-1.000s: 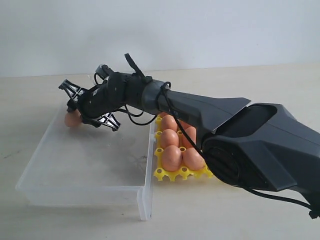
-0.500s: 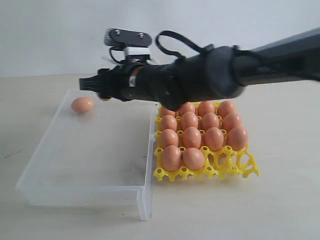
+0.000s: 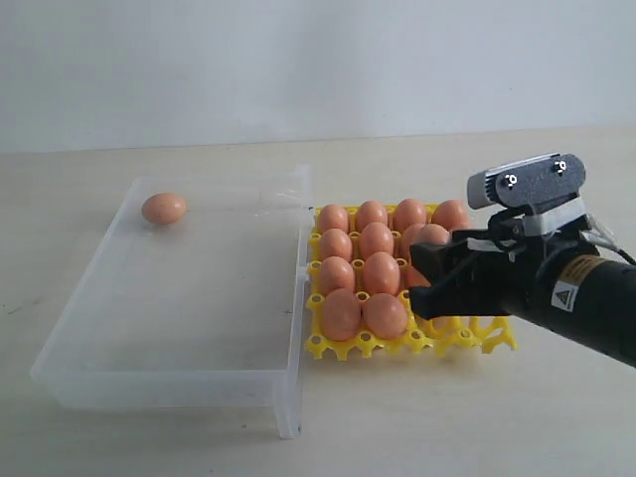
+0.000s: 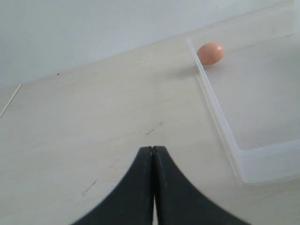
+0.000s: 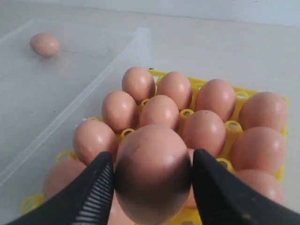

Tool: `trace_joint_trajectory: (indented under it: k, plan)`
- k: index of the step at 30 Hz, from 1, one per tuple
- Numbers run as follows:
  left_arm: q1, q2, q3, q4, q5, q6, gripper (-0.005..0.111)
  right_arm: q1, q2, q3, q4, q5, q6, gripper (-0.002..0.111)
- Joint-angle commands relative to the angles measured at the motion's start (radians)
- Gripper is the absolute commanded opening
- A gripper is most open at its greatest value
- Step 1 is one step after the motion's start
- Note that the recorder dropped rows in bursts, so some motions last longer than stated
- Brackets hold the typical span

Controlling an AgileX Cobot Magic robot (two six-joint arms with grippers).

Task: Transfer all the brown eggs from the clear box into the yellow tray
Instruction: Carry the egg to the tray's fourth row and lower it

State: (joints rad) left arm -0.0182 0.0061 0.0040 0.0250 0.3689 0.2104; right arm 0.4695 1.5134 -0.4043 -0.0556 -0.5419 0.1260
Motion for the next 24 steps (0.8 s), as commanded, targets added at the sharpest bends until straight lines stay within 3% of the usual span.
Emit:
trace_joint_trajectory:
  k: [1,9,24]
  plan:
    - [-0.002,-0.006,-0.004,0.0,-0.006,-0.005,0.0,-0.007,0.021,0.038,0.003,-0.067,-0.048,0.0]
    - [-0.002,-0.006,-0.004,0.0,-0.006,-0.005,0.0,-0.007,0.14,0.041,0.056,-0.171,-0.054,0.0]
    - [-0.002,-0.006,-0.004,0.0,-0.006,-0.005,0.0,-0.007,0.231,0.039,0.085,-0.201,-0.104,0.0]
